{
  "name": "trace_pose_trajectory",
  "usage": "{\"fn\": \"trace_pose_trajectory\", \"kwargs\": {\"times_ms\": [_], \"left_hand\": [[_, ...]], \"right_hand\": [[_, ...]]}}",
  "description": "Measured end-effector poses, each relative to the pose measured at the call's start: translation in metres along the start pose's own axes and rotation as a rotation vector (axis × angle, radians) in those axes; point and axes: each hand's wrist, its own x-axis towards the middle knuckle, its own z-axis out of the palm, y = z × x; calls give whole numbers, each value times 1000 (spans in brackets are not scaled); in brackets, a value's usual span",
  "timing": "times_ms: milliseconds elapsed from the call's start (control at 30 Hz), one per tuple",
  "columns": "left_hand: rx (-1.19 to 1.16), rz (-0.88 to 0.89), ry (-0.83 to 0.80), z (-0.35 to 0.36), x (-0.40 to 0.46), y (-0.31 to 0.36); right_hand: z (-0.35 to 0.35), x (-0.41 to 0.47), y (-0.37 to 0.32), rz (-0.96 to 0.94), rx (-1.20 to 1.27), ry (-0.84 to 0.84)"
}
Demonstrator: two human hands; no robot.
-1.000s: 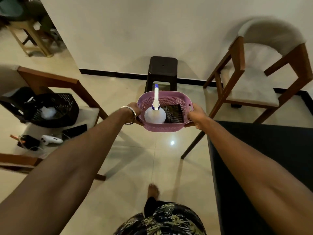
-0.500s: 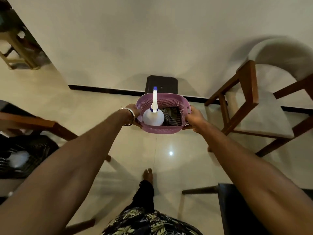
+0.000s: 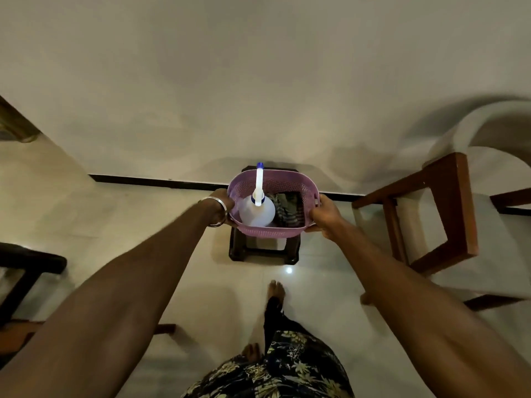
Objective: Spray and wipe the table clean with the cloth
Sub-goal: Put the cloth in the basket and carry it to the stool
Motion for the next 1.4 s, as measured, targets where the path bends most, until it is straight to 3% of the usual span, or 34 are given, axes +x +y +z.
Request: {"fn": "trace_pose_trajectory", "kwargs": {"times_ms": [300,633,967,1400], "left_hand": [[39,-63,135,6,167,53],[222,-64,154,30,309,52],[205,-167,125,35,384,29],[243,-170,89,46,404,7]], "right_hand": [[6,193,-3,12,-72,33],[18,314,11,76,-108,120],[39,374,38,154,-133,85],[44,382,65,192,-152,91]]}}
